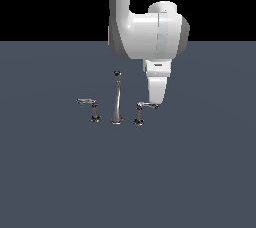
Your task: Turn on the faucet by rotating a designated handle.
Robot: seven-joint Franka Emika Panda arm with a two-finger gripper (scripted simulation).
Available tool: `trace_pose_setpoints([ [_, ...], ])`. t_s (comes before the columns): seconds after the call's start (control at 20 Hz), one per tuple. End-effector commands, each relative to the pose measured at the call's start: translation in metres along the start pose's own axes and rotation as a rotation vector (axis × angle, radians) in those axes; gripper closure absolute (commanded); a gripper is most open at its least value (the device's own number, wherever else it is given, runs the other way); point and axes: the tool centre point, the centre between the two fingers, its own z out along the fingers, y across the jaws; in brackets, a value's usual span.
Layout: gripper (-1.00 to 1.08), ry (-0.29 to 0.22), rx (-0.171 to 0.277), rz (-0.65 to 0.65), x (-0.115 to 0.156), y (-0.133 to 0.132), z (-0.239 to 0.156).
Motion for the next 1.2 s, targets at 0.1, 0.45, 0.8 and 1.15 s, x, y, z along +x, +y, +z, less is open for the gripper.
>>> trace_pose_setpoints([
  [0.1, 1.08, 0.000, 0.000, 0.000, 0.006, 0.014, 0.000],
  [0.45, 1.08, -0.002, 0.011, -0.006, 0.008, 0.022, 0.000],
  [0.8, 1.08, -0.001, 0.006, -0.003, 0.003, 0.046, 0.000],
  [1.15, 1.08, 0.000, 0.002, -0.001, -0.002, 0.071, 0.000],
])
